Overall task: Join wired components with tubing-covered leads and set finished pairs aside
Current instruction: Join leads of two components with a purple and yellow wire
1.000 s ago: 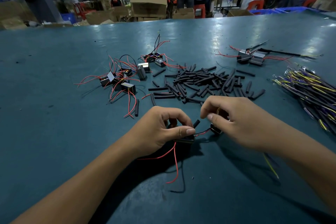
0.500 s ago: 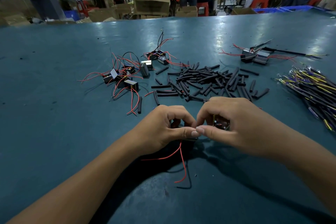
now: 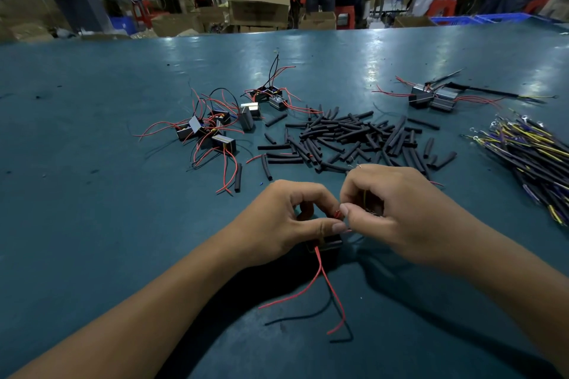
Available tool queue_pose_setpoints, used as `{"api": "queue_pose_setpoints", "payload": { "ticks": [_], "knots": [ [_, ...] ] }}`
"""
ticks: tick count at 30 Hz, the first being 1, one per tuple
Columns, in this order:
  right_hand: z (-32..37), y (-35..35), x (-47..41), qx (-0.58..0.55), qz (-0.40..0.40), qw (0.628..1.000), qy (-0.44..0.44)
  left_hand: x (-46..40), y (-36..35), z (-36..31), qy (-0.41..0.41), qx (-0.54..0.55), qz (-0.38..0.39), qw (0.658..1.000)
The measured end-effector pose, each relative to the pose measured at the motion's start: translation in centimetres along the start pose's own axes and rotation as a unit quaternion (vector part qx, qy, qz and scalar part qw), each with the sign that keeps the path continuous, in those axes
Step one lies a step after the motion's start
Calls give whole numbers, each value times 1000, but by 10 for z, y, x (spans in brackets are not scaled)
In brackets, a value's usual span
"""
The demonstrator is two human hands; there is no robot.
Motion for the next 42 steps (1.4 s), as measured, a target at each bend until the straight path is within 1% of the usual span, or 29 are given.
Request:
{"api": "queue_pose_setpoints", "payload": {
  "ticks": [2, 4, 9, 11, 14, 16, 22, 25, 28, 32, 35, 40, 42],
  "knots": [
    [-1, 1, 0, -2, 1, 1000, -10, 0, -1, 3, 10, 24, -12, 1000],
    [-4, 4, 1, -16, 19, 1000, -17, 0, -2, 5, 23, 53, -29, 998],
    [-15, 12, 6, -93, 143, 985, -21, 1, -5, 12, 60, 98, -60, 992],
    [-16, 14, 9, -124, 166, 978, -22, 0, -5, 12, 66, 101, -57, 991],
    [-16, 18, 10, -174, 155, 972, -36, 0, -3, 13, 75, 114, -50, 989],
    [-17, 19, 9, -186, 139, 972, -42, 0, -3, 14, 80, 123, -46, 988],
    [-22, 21, 10, -172, 124, 975, -66, 2, -1, 12, 103, 145, -48, 983],
    [-24, 22, 9, -149, 137, 976, -78, 3, -4, 5, 78, 106, -19, 991],
    [-23, 23, 9, -136, 127, 978, -94, 5, -7, -5, 44, 71, 18, 996],
    [-26, 21, 6, -130, 106, 980, -105, 6, -12, -15, -4, -31, 53, 998],
    [-27, 19, 4, -145, 111, 979, -93, 6, -13, -13, -1, -36, 71, 997],
    [-26, 20, 4, -200, 89, 972, -89, 8, -18, -11, -1, -13, 106, 994],
    [-24, 21, 5, -185, 81, 976, -74, 8, -21, -11, -7, -30, 128, 991]
  ]
}}
Point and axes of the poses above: each hand's wrist, its own x-axis away from the middle knuckle, its own y-axis out of the back of the hand, z = x × y, the point moved 4 cm from there along -x, towards the middle knuckle, and after that the axes turned 12 degrees about x, right-handed, at the moved point
